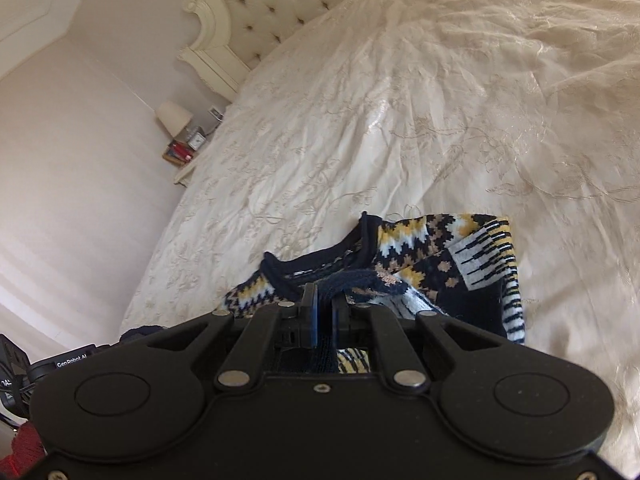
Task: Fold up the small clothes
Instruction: 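Lift the hem with both tools and fold it over toward the collar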
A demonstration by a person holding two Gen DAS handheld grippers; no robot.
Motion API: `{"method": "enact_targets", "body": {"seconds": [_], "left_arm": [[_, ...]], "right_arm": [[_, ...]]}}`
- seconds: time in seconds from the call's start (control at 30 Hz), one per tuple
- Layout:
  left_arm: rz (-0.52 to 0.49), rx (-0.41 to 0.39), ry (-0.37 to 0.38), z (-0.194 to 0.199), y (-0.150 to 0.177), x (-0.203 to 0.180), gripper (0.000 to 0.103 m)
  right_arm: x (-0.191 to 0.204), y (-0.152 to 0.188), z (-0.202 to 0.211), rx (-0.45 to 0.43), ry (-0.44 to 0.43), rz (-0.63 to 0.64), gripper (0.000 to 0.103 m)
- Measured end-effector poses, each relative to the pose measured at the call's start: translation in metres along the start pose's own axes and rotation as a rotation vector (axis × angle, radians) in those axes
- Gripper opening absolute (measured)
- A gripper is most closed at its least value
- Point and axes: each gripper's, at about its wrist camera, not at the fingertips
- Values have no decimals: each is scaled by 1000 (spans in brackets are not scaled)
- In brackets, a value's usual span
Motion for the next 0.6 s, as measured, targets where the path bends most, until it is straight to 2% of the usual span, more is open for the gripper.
{"method": "enact_targets", "body": {"seconds": [0.37,0.6], "left_arm": [[17,117,-7,-62,-28,20,9],[39,165,-27,-96,-45,32,15]], "right_arm": [[-14,-17,-47,29,101,-100,14],[-28,-36,-73,42,151,-147,24]]}}
Point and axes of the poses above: each gripper's, at about its wrist camera, not at the fingertips, and z roughly against the way its jaws point, x to its left, y to its underside, and after that the axes turned 8 degrees about x, right-handed
